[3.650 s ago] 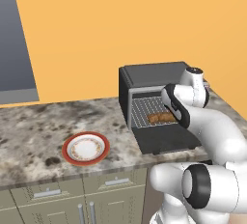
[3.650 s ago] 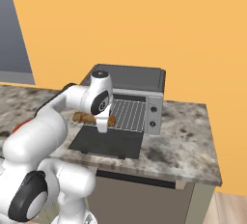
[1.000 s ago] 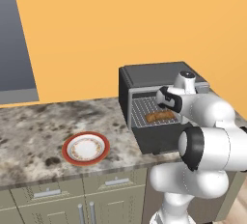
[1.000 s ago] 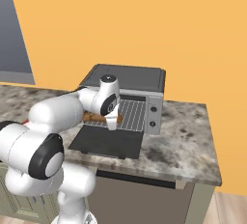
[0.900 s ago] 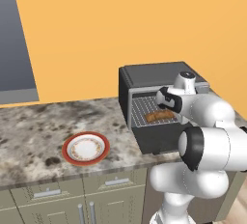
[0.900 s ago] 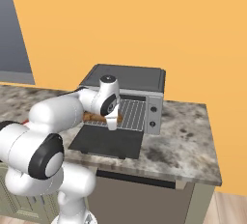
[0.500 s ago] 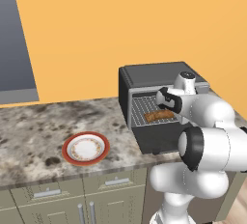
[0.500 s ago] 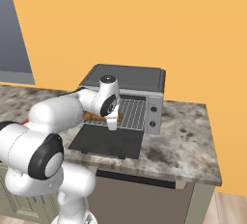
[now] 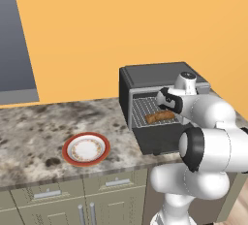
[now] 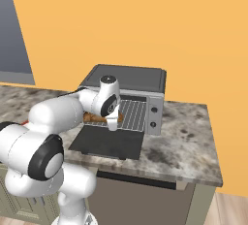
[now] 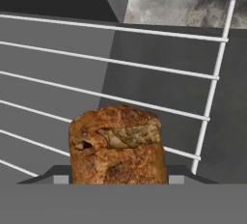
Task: Pull the toaster oven rack outwards. Pick up the baguette from the plate and place it on the toaster oven rack. Close the toaster oven door fully and set the temperature to the lowest setting.
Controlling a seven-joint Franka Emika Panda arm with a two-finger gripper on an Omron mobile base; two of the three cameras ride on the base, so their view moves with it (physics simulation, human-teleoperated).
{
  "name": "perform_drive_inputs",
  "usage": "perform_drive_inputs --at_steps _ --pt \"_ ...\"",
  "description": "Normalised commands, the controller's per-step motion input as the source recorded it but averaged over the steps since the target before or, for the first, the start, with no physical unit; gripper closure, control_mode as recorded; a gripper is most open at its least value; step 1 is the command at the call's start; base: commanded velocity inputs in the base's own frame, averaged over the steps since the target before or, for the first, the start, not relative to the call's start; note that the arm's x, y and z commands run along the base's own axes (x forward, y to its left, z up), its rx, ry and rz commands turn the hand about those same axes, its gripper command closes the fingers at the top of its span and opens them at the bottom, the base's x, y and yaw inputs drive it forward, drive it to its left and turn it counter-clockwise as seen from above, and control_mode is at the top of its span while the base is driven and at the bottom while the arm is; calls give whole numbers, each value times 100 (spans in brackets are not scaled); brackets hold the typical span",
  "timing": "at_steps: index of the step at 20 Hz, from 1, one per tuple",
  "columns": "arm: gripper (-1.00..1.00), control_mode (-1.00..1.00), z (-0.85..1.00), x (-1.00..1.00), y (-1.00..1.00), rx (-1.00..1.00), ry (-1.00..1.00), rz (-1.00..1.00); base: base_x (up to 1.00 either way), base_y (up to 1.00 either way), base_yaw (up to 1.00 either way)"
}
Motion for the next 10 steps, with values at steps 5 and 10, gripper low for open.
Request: perform_drive_inputs --at_steps 5,10 --pt "-100 -100 0 -1 0 0 0 0 0 0 0" --pt "-100 -100 17 -14 -5 0 -4 0 0 0 0"
